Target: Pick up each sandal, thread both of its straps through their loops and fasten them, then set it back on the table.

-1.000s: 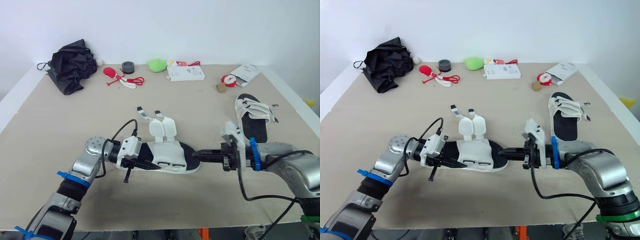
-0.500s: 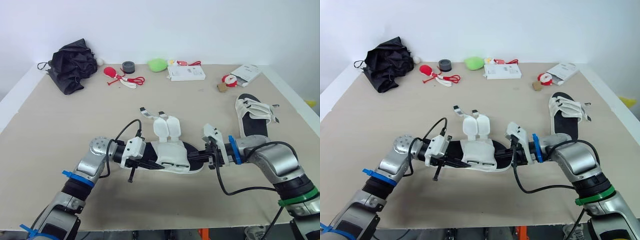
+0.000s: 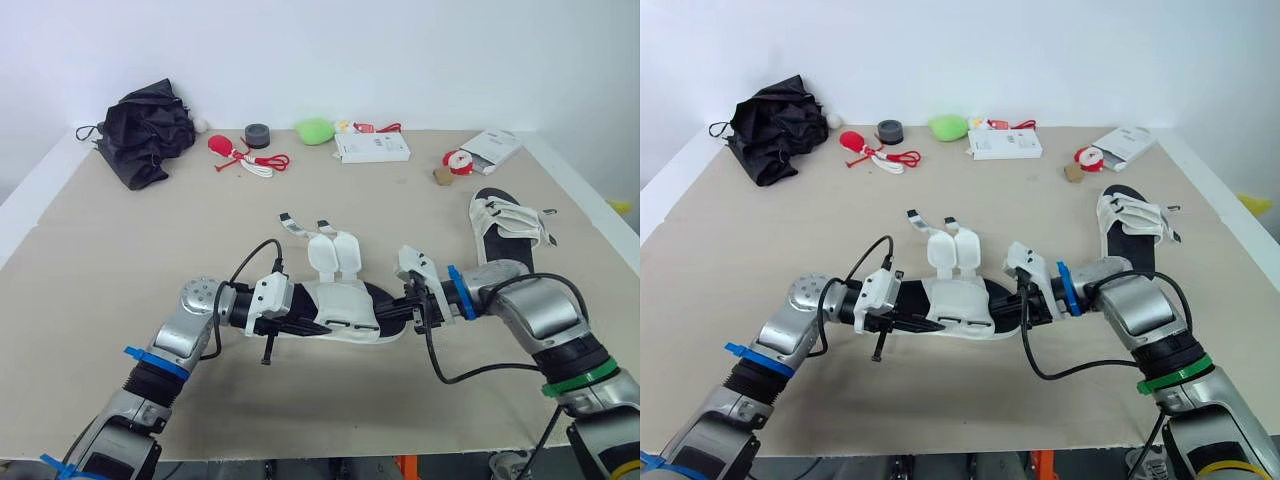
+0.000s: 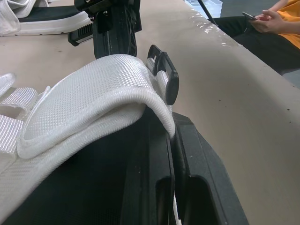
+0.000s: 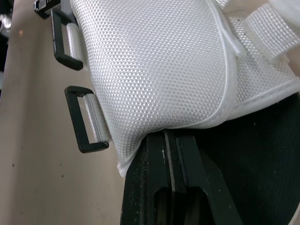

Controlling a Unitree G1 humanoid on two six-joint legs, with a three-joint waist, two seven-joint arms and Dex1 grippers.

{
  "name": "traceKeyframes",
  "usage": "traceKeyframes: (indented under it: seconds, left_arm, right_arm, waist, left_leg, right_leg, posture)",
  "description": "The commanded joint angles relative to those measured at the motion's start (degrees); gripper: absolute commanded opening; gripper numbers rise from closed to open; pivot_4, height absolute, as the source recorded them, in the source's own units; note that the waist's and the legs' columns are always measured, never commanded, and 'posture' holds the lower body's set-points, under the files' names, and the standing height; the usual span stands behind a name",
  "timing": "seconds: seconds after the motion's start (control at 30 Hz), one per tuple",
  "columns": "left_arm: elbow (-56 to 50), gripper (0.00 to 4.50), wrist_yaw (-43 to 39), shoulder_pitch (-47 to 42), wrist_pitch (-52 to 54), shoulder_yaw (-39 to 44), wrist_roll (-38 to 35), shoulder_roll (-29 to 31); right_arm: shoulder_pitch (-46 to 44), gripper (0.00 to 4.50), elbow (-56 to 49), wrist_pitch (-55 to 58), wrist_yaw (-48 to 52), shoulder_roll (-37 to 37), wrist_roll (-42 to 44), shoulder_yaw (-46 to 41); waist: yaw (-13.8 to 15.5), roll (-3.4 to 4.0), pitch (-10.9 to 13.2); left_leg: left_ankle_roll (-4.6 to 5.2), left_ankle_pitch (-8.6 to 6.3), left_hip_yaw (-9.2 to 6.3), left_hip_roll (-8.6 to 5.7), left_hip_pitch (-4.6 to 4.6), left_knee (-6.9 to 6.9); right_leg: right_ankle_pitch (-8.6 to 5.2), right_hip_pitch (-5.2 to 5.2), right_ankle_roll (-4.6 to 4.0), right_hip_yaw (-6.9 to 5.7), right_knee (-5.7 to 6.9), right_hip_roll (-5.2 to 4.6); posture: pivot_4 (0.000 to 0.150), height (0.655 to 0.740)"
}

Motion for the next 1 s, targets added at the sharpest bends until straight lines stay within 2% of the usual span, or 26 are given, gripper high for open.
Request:
traceKeyframes:
  seconds: [0.03,0.4,0.43,0.47,0.63,0.7,0.73,0.87,1.0]
  left_arm:
    - [-1.36,0.04,-0.42,0.54,-0.14,-0.65,-0.66,-0.20]
    - [-3.49,0.04,-0.93,1.26,3.29,-0.44,-2.04,1.26]
    - [-3.65,0.60,-0.92,1.32,3.86,-0.41,-2.14,1.39]
    - [-3.79,0.85,-1.20,1.22,3.98,-0.16,-2.42,1.71]
    - [-7.53,3.34,-5.48,1.07,9.94,1.43,-7.34,5.80]
    - [-9.77,4.21,-6.77,1.02,15.57,2.24,-10.07,8.73]
    - [-10.71,4.46,-7.04,0.93,18.30,2.68,-11.20,10.15]
    - [-14.59,4.46,-9.45,-0.98,37.54,5.48,-19.46,20.26]
    - [-11.78,4.46,-6.17,-5.89,53.96,9.47,-27.33,22.76]
  right_arm:
    - [1.03,0.00,2.61,-0.15,1.39,-0.29,-3.09,2.72]
    - [0.78,0.00,4.18,-1.04,2.22,0.96,-3.82,2.65]
    - [0.75,0.00,4.23,-0.98,2.22,1.03,-3.84,2.57]
    - [0.70,0.00,4.23,-0.95,2.24,1.16,-3.82,2.47]
    - [0.57,0.00,4.08,-0.88,2.28,1.55,-3.84,2.29]
    - [0.55,0.00,4.05,-0.94,2.30,1.64,-3.89,2.24]
    - [0.53,0.00,4.08,-0.99,2.29,1.69,-3.97,2.25]
    - [0.60,0.00,4.01,-1.12,2.45,2.07,-3.90,2.14]
    - [0.49,0.00,3.87,-1.14,2.46,2.60,-3.92,2.05]
  waist:
    - [0.01,0.00,-0.01]
    - [-0.05,0.01,-0.05]
    - [-0.06,0.01,-0.06]
    - [-0.06,0.01,-0.06]
    - [-0.10,0.01,-0.06]
    - [-0.14,0.01,-0.06]
    - [-0.16,0.00,-0.06]
    - [-0.24,0.00,-0.06]
    - [-0.15,-0.02,-0.06]
  left_leg:
    - [0.00,0.00,0.00,0.00,0.00,0.00]
    - [0.00,0.00,0.00,0.03,0.06,-0.02]
    - [0.00,-0.01,0.00,0.04,0.06,-0.02]
    - [0.00,-0.01,-0.01,0.04,0.06,-0.02]
    - [-0.01,0.00,-0.01,0.06,0.08,-0.02]
    - [-0.01,0.00,-0.01,0.09,0.09,-0.02]
    - [-0.01,0.00,-0.01,0.09,0.08,-0.02]
    - [-0.04,0.01,-0.03,0.17,0.08,-0.02]
    - [-0.08,0.04,-0.17,0.17,0.09,-0.02]
  right_leg:
    - [0.00,0.01,0.00,0.00,0.00,0.00]
    - [-0.02,0.02,-0.06,-0.02,0.01,0.02]
    - [-0.02,0.02,-0.08,-0.02,0.01,0.02]
    - [-0.02,0.02,-0.09,-0.02,0.01,0.02]
    - [-0.04,0.03,-0.07,-0.06,0.01,0.02]
    - [-0.05,0.03,-0.07,-0.10,0.01,0.02]
    - [-0.06,0.03,-0.07,-0.12,0.01,0.02]
    - [-0.16,0.00,0.01,-0.21,0.02,0.05]
    - [-0.28,0.05,0.11,-0.35,0.05,0.06]
  posture:
    - [0.150,0.7400]
    - [0.150,0.7400]
    - [0.150,0.7400]
    - [0.150,0.7400]
    - [0.150,0.7400]
    - [0.150,0.7400]
    - [0.150,0.7400]
    - [0.150,0.7400]
    - [0.150,0.7400]
